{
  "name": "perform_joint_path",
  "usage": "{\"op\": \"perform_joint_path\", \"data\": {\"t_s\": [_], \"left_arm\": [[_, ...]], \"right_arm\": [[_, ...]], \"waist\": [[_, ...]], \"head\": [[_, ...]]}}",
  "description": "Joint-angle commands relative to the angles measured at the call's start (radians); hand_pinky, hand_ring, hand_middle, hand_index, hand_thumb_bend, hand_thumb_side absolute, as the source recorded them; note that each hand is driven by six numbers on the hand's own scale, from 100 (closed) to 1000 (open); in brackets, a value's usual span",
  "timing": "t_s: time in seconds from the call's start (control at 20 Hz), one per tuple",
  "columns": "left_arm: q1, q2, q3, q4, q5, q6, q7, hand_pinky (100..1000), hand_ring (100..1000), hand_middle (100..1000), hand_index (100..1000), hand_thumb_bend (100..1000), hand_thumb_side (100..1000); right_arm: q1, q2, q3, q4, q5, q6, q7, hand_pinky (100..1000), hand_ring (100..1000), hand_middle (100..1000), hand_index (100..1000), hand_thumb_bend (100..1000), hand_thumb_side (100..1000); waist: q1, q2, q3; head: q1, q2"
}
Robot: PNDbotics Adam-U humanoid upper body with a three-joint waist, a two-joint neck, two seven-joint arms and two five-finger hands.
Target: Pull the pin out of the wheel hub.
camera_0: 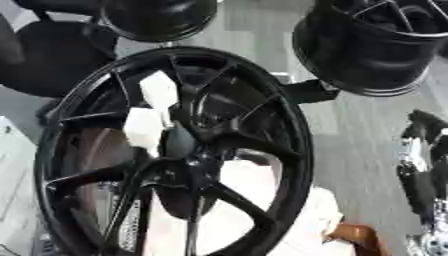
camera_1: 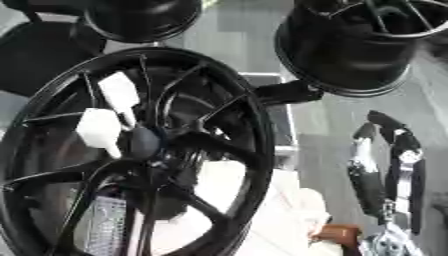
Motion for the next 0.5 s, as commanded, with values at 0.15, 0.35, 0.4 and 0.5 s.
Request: {"op": "perform_joint_path", "data": {"t_s": [0.15,0.35,0.4,0.5], "left_arm": [[-0.059,0.030,0.003,-0.004,0.002,-0.050,-0.054,772,727,678,772,100,259],[-0.157,0.007,-0.041,-0.004,-0.012,-0.022,-0.025,771,730,680,772,100,255],[-0.184,-0.001,-0.056,-0.004,-0.021,-0.015,-0.014,771,730,678,770,100,255],[-0.229,-0.016,-0.092,-0.004,-0.042,0.002,-0.002,770,729,677,768,100,258]], "right_arm": [[-0.005,-0.015,-0.004,-0.012,0.001,-0.004,0.001,893,862,708,770,100,674],[-0.004,-0.015,-0.001,-0.012,0.001,-0.004,0.004,893,862,708,770,100,675],[-0.004,-0.014,0.000,-0.012,0.001,-0.004,0.005,893,861,708,769,100,676],[-0.005,-0.012,0.001,-0.012,0.001,-0.004,0.006,893,861,708,769,100,677]], "waist": [[0.004,-0.012,-0.003],[0.003,-0.011,-0.006],[0.002,-0.009,-0.008],[0.000,-0.004,-0.011]], "head": [[-0.001,-0.005],[-0.001,-0.009],[0.000,-0.011],[0.000,-0.018]]}}
